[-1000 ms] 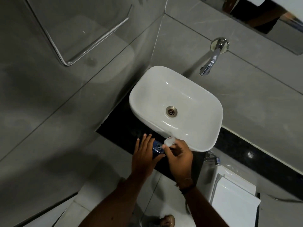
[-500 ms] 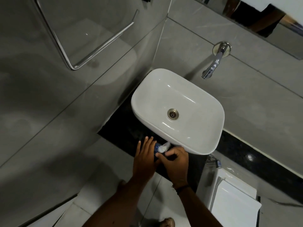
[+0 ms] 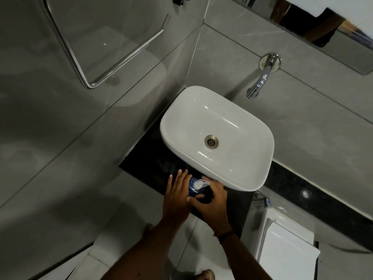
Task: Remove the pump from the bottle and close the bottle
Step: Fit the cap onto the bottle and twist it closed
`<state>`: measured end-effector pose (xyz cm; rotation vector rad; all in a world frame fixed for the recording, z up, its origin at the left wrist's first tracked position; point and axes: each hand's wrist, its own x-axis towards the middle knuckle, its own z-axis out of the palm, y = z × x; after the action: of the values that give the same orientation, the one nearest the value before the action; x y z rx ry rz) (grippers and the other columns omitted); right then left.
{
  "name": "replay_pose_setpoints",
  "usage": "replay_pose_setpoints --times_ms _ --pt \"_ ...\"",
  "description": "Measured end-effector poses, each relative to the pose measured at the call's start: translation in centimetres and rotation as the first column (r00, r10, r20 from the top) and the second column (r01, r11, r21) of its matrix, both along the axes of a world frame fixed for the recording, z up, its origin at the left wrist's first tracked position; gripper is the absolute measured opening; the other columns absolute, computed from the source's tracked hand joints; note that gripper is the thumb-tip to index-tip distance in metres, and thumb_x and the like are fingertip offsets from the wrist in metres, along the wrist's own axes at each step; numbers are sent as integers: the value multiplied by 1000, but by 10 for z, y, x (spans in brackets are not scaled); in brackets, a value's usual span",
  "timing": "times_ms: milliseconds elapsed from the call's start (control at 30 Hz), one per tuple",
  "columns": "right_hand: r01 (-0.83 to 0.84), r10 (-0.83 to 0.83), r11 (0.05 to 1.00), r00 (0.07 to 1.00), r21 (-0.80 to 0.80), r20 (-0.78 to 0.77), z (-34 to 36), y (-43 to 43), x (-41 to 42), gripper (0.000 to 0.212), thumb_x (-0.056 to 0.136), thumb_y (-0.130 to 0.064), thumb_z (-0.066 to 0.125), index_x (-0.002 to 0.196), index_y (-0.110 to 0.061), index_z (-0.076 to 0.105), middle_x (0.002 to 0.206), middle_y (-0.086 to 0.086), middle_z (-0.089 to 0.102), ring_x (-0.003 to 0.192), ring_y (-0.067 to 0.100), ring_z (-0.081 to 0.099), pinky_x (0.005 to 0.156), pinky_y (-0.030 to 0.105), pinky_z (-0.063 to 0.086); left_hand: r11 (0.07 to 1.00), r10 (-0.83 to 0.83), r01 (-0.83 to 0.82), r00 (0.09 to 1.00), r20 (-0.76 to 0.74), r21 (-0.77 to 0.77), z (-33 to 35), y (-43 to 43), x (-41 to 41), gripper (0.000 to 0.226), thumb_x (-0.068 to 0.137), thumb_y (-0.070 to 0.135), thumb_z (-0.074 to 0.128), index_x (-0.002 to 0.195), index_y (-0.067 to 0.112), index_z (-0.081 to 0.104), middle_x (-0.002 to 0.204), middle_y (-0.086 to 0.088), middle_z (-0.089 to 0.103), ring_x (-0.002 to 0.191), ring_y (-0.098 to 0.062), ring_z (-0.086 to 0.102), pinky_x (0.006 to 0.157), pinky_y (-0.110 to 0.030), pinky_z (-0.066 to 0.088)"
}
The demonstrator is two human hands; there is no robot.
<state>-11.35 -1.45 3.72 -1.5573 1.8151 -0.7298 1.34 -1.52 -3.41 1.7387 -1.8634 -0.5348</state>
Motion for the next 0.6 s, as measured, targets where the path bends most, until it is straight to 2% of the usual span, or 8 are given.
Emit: replay_pose_setpoints --times_ms 67,133,200,267,333,433,533,600 --pt "60 -59 996 998 -71 4 -2 -3 -1 39 57 -22 101 81 -11 72 89 7 67 88 31 63 85 57 55 1000 4 -4 1000 11 -17 0 0 0 66 99 51 36 141 3 53 152 -14 52 150 -28 33 121 -57 30" --pt "89 -88 992 996 -94 19 -5 -5 -6 40 56 -17 101 73 -10 66 82 7 65 80 30 60 78 59 53 999 9 -9 1000 1 -33 -2 -1 0 60 99 44 42 140 3 54 150 -14 54 150 -28 34 120 -57 31" --pt "6 -6 999 1000 -33 11 -4 -3 -7 51 61 -20 97 106 -12 75 105 3 69 102 25 62 97 46 53 1000 0 0 1000 -7 -22 -2 -1 0 63 97 49 53 141 3 53 151 -13 53 150 -28 35 121 -57 29" --pt "-80 79 996 997 40 16 -5 -5 -7 73 70 -12 90 139 -13 66 126 4 65 123 25 57 110 32 45 1000 -2 2 1000 -18 -21 -3 -1 0 68 97 54 47 142 4 52 151 -13 53 149 -29 36 121 -57 29" --pt "-112 111 991 994 69 18 -5 -11 -5 70 78 -4 83 144 -19 62 127 4 62 126 25 53 111 24 41 1000 -1 0 1000 -22 -28 -3 0 -1 66 100 52 36 141 3 53 149 -14 55 149 -29 36 120 -58 31" --pt "-105 104 991 995 80 6 -4 -17 -3 47 87 -7 79 128 -28 71 119 4 63 120 24 51 109 29 45 999 -15 15 1000 -14 -31 -2 1 -1 72 104 57 24 139 2 56 146 -17 58 145 -32 43 117 -61 35" --pt "6 -8 998 999 69 37 -5 -17 1 31 79 -13 88 109 -22 80 107 4 68 113 26 58 103 20 47 1000 4 -4 1000 -26 -20 0 0 -2 75 105 57 18 137 1 57 145 -16 59 144 -32 44 118 -60 35" --pt "96 -100 994 993 60 61 -6 -17 7 26 72 -15 93 95 -18 82 100 4 71 105 27 64 98 35 55 1000 21 -22 999 -36 -14 1 0 -2 75 106 55 15 137 1 58 145 -15 59 145 -31 43 118 -60 35"
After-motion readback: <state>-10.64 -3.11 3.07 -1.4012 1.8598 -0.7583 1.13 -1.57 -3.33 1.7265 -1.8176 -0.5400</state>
